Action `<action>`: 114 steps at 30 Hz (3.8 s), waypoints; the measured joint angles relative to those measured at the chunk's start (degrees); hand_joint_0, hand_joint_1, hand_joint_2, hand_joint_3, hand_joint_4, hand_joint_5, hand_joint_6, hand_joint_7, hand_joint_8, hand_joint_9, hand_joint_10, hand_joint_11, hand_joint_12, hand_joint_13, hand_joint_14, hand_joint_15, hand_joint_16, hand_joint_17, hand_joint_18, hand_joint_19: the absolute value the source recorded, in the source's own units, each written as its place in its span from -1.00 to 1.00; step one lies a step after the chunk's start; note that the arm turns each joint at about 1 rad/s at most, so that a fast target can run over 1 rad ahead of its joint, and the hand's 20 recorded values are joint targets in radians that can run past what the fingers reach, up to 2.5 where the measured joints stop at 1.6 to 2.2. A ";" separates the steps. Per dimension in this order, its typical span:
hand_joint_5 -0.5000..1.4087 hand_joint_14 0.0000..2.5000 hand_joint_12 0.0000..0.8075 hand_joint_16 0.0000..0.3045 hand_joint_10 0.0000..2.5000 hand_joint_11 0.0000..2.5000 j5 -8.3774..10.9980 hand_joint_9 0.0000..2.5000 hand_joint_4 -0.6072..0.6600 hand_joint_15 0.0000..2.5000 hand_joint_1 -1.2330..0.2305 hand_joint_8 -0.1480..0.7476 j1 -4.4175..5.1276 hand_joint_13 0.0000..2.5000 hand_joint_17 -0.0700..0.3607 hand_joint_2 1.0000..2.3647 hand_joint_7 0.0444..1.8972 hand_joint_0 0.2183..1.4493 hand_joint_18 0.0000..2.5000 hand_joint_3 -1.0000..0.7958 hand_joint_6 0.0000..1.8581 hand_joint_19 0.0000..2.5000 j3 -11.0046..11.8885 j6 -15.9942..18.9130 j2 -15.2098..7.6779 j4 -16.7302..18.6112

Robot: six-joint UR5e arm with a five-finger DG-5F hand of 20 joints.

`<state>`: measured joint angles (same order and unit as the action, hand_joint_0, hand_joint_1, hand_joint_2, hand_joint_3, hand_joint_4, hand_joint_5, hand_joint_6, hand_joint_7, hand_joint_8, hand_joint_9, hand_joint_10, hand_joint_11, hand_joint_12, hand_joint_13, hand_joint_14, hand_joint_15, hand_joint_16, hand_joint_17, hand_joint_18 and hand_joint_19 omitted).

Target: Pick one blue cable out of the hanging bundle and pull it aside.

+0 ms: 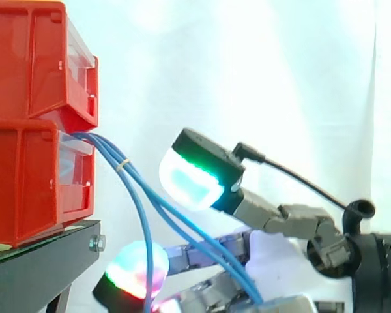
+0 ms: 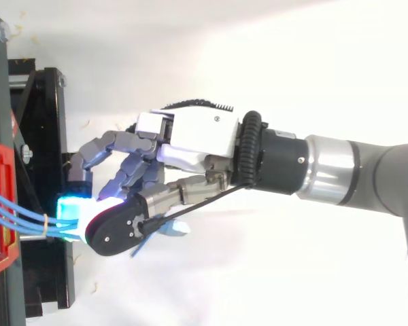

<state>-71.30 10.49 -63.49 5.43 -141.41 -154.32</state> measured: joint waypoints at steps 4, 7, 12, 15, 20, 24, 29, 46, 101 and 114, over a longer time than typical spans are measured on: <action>-0.65 -0.99 -0.21 -0.65 -0.98 -0.37 0.07 -0.23 0.14 0.07 -0.20 0.10 -0.02 0.35 -0.13 -1.00 0.03 -0.51 -0.20 -0.44 -0.10 -0.36 -1.00 -1.96 2.26 -1.58; -0.65 -0.99 -0.21 -0.66 -0.98 -0.36 0.25 -0.23 0.12 0.07 -0.23 0.10 -0.03 0.33 -0.14 -0.99 0.06 -0.47 -0.21 -0.39 -0.09 -0.35 -1.09 -2.70 3.16 -2.15; -0.65 -0.99 -0.22 -0.68 -0.98 -0.34 0.64 -0.23 0.12 0.07 -0.28 0.07 0.03 0.30 -0.16 -0.98 0.11 -0.42 -0.23 -0.29 -0.07 -0.35 -0.44 -3.03 3.53 -2.71; -0.65 -0.99 -0.22 -0.68 -0.98 -0.35 0.72 -0.24 0.11 0.06 -0.30 0.07 0.16 0.27 -0.16 -0.98 0.10 -0.41 -0.24 -0.25 -0.05 -0.35 -0.22 -3.05 3.56 -3.16; -0.65 -0.98 -0.22 -0.68 -0.98 -0.34 0.73 -0.25 0.08 0.02 -0.36 0.06 0.22 0.23 -0.16 -0.97 0.12 -0.38 -0.26 -0.19 -0.04 -0.36 -0.16 -2.99 3.59 -4.44; -0.65 -0.98 -0.18 -0.68 -0.98 -0.34 0.58 -0.28 0.05 -0.01 -0.38 0.04 0.23 0.18 -0.17 -0.97 0.10 -0.35 -0.27 -0.20 -0.03 -0.37 -0.15 -2.96 3.60 -6.03; -0.66 -0.98 -0.16 -0.69 -0.98 -0.33 0.49 -0.29 -0.15 -0.06 -0.50 0.02 0.05 0.12 -0.19 -0.98 0.20 -0.20 -0.28 -0.28 -0.02 -0.40 -0.14 -2.96 4.13 -7.71; -0.60 -0.98 -0.14 -0.71 -0.98 -0.36 0.58 -0.15 -0.11 -0.10 -0.36 -0.02 -0.50 0.13 -0.21 -1.00 0.19 -0.42 -0.26 -0.44 -0.06 -0.39 -0.18 -3.06 6.74 -13.87; -0.57 -0.98 -0.12 -0.69 -0.98 -0.37 0.48 -0.16 -0.10 -0.09 -0.15 0.02 -0.74 0.12 -0.18 -1.00 0.15 -0.47 -0.28 -0.44 -0.21 -0.33 -0.15 -3.06 6.89 -14.08; -0.62 -0.98 -0.14 -0.69 -0.98 -0.34 0.59 -0.22 0.00 -0.08 -0.36 0.03 -0.95 0.10 -0.19 -0.97 0.10 -0.41 -0.27 -0.16 -0.11 -0.34 -0.19 -3.12 7.78 -14.49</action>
<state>-70.71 9.54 -63.68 2.31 -133.63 -168.81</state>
